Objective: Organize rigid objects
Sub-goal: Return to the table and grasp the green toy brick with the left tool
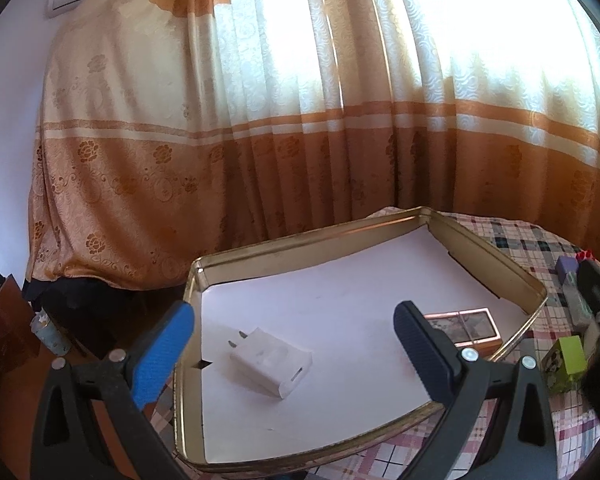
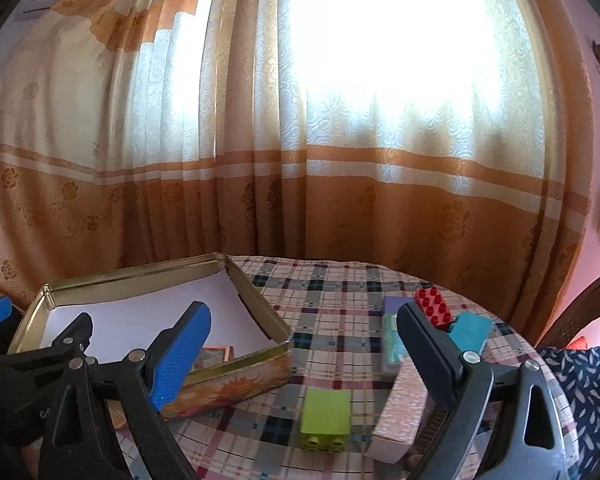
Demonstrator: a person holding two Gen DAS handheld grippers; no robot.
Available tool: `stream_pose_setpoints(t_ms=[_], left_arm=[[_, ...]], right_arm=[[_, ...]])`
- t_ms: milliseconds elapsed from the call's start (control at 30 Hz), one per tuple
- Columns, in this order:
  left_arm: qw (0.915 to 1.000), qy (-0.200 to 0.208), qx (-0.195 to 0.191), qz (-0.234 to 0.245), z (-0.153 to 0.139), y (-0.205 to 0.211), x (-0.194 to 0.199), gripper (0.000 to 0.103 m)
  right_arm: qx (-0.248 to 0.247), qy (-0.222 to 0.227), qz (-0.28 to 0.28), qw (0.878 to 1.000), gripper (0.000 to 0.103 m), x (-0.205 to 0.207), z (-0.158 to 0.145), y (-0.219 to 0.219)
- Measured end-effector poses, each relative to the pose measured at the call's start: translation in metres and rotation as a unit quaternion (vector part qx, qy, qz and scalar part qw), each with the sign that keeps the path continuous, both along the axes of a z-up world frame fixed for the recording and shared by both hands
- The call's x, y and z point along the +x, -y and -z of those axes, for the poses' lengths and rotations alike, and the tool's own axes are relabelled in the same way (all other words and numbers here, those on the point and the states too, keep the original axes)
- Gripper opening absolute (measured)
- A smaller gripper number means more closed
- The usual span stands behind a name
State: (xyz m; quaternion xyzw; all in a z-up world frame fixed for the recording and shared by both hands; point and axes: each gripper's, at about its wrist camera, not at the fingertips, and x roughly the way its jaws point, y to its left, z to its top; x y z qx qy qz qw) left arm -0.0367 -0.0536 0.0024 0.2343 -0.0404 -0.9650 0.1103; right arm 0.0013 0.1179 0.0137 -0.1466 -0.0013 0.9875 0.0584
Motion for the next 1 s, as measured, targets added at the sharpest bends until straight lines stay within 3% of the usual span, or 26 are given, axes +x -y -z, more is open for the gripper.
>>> stream_pose_setpoints(t_ms=[200, 333, 500, 567, 733, 800, 1000], left_arm=[[0.9995, -0.024, 0.000, 0.019, -0.005, -0.007, 0.009, 0.101], [0.9987, -0.015, 0.014, 0.046, -0.005, -0.016, 0.009, 0.101], [0.9946, -0.006, 0.025, 0.100, -0.005, -0.034, 0.013, 0.101], [0.9927, -0.001, 0.020, 0.119, -0.005, -0.044, 0.015, 0.101], [0.9849, 0.016, 0.015, 0.172, -0.004, -0.071, 0.019, 0.101], [0.9780, 0.030, 0.017, 0.206, -0.003, -0.085, 0.020, 0.101], [0.9671, 0.067, 0.009, 0.245, 0.008, -0.117, 0.017, 0.101]], right_arm=[[0.028, -0.034, 0.048, 0.998, 0.096, 0.021, -0.008, -0.028], [0.009, -0.048, 0.087, 0.995, 0.096, 0.029, -0.013, -0.051], [-0.051, -0.055, 0.135, 0.988, 0.096, 0.035, -0.014, -0.086], [-0.039, -0.038, 0.149, 0.987, 0.096, 0.034, -0.014, -0.092], [-0.033, -0.035, 0.158, 0.986, 0.096, 0.040, -0.015, -0.108], [-0.037, -0.025, 0.155, 0.987, 0.096, 0.043, -0.014, -0.117], [-0.059, -0.005, 0.158, 0.986, 0.096, 0.053, -0.011, -0.137]])
